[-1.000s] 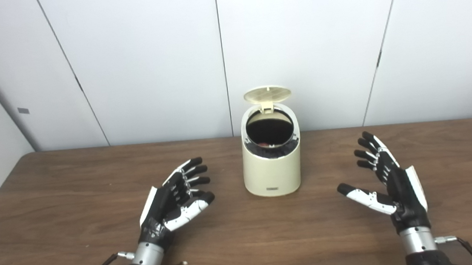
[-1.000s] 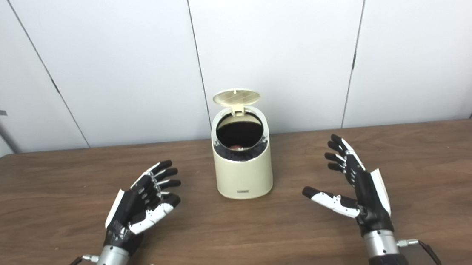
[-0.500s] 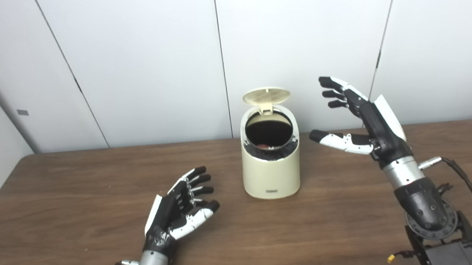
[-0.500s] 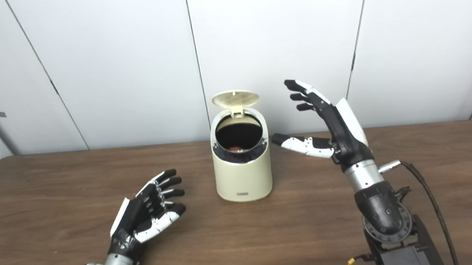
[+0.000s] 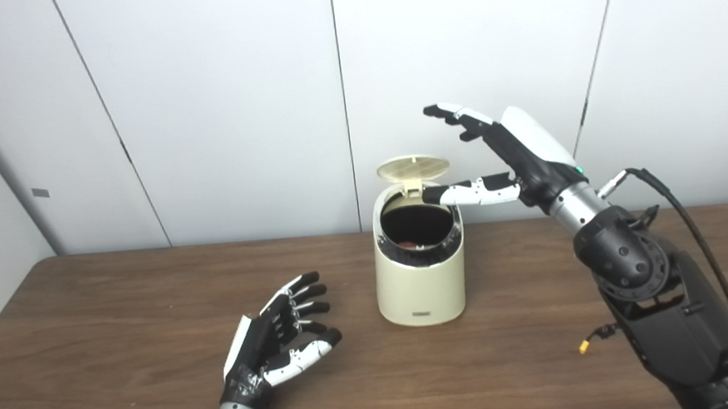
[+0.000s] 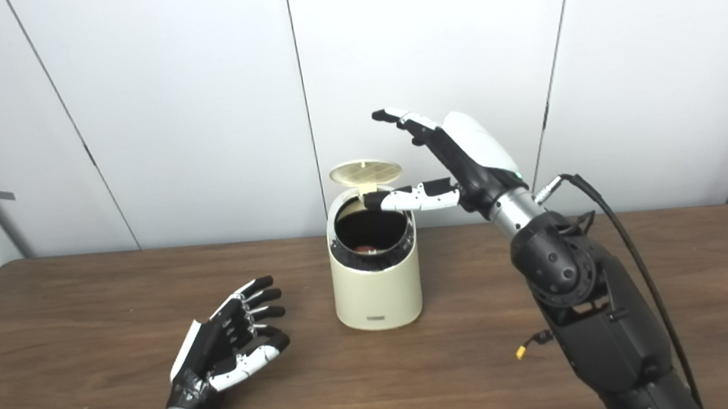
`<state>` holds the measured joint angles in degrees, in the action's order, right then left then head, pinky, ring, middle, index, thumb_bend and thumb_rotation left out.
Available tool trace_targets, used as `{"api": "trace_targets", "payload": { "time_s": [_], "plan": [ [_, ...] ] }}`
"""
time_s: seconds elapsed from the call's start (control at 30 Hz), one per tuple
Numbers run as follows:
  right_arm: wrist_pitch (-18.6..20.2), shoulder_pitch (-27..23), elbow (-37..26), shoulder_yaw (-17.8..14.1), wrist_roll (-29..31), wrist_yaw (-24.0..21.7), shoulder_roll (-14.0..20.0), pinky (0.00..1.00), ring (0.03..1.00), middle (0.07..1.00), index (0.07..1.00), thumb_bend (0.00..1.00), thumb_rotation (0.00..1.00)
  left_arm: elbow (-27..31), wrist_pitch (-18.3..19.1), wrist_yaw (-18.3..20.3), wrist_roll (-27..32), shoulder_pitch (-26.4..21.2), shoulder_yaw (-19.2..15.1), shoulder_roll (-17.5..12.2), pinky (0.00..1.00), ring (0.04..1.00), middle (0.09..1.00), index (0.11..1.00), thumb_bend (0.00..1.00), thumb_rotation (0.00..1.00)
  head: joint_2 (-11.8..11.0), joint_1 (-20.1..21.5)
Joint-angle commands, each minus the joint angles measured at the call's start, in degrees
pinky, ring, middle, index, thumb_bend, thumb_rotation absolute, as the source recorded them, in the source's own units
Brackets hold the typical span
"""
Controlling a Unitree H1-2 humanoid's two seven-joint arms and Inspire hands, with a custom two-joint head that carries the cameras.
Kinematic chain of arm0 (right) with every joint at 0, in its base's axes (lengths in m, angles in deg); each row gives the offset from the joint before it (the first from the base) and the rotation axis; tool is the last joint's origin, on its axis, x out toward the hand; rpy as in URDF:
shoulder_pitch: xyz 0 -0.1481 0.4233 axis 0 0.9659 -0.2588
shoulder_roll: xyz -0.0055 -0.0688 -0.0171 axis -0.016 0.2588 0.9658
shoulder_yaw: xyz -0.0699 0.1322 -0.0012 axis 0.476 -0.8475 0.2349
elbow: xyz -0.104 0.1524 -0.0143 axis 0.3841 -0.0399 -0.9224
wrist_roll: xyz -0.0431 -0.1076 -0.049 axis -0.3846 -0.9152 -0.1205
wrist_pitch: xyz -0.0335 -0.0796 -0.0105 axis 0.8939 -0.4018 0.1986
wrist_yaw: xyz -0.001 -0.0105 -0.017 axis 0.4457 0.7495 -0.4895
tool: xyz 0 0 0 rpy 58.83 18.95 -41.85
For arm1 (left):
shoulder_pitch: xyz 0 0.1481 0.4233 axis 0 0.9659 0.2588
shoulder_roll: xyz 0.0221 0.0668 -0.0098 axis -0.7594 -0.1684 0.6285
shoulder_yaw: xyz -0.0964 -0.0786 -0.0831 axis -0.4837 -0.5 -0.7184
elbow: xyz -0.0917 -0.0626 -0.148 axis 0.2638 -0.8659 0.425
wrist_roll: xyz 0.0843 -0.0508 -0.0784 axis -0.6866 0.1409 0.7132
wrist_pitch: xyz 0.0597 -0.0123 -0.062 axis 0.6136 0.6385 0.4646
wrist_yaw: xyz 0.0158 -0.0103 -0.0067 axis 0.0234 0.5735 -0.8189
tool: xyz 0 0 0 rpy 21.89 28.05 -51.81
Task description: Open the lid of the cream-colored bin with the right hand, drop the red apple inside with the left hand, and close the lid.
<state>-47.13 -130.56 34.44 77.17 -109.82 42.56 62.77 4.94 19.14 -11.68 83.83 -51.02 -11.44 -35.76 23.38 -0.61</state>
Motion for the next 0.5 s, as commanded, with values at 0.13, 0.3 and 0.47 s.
{"api": "trace_targets", "payload": {
  "time_s": [0.13, 0.3, 0.47],
  "plan": [
    [0.24, -5.37, 0.03, 1.75, -3.48, -1.07, 0.84, 0.77, 0.897, 0.886, 0.865, 0.69, 0.62, 0.14, -1.87, 0.37, 0.15, -0.48, -0.59, 0.28, 0.60, 0.752, 0.822, 0.862, 0.69, 0.16, 0.11, -0.16],
    [-3.59, -6.21, 1.79, 3.69, -5.90, -0.38, 2.16, 0.77, 0.914, 0.849, 0.806, 0.69, 0.59, 0.76, -1.20, 0.13, -0.38, -0.50, -0.78, 0.54, 0.60, 0.748, 0.820, 0.863, 0.68, 0.13, 0.26, -0.22],
    [-9.23, -6.52, 3.11, 6.49, -12.41, 2.39, 4.70, 0.82, 0.920, 0.791, 0.767, 0.74, 0.61, 0.81, -1.08, 0.42, 0.10, -0.65, -0.89, 0.73, 0.60, 0.743, 0.819, 0.864, 0.68, 0.13, 0.41, -0.41]
  ]
}}
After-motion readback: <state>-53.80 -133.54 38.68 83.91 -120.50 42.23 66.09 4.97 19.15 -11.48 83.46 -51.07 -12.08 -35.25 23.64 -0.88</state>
